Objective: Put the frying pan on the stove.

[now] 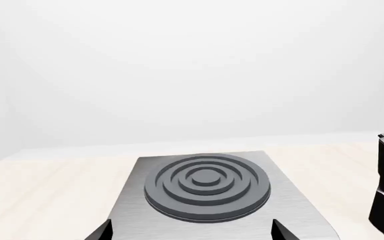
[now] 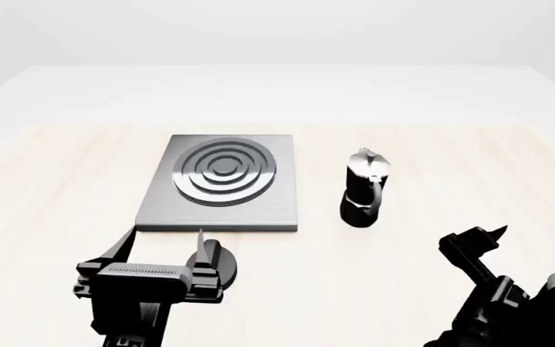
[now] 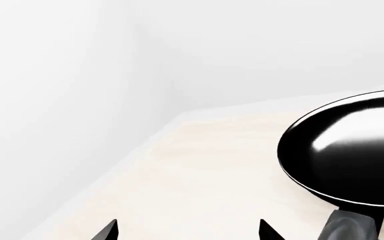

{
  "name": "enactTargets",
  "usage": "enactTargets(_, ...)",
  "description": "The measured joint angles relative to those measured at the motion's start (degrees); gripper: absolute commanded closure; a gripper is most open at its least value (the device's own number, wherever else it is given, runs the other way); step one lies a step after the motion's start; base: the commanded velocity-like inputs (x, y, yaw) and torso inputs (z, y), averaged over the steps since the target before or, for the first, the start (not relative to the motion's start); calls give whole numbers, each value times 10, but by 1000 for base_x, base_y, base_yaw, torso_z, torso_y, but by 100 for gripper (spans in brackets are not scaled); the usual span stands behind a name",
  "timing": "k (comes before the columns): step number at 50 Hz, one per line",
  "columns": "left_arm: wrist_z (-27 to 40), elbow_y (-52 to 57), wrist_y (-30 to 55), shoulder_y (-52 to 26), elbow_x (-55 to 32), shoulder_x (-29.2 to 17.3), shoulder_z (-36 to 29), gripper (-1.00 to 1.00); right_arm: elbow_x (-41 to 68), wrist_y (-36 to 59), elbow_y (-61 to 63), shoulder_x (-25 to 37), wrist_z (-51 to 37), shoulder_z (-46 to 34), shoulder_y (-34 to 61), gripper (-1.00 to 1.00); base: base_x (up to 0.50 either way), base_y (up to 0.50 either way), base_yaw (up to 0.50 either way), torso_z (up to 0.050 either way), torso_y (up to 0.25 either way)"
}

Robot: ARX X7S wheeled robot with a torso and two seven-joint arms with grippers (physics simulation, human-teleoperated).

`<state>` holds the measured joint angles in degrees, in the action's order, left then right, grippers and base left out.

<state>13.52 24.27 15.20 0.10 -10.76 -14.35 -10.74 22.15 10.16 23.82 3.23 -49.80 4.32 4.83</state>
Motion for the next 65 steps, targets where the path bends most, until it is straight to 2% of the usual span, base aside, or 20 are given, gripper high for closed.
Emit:
enactTargets(41,9,-1,-6,0,-14,-9,-4,-100,-56,30,39,2,-188,-28,30,-100,0,0,0,0,0)
enactTargets(65,12,-8,-17,4,-20,-15,-4,-100,-76,62,3,3,-271,-39,55,-100,0,0,0,0,0)
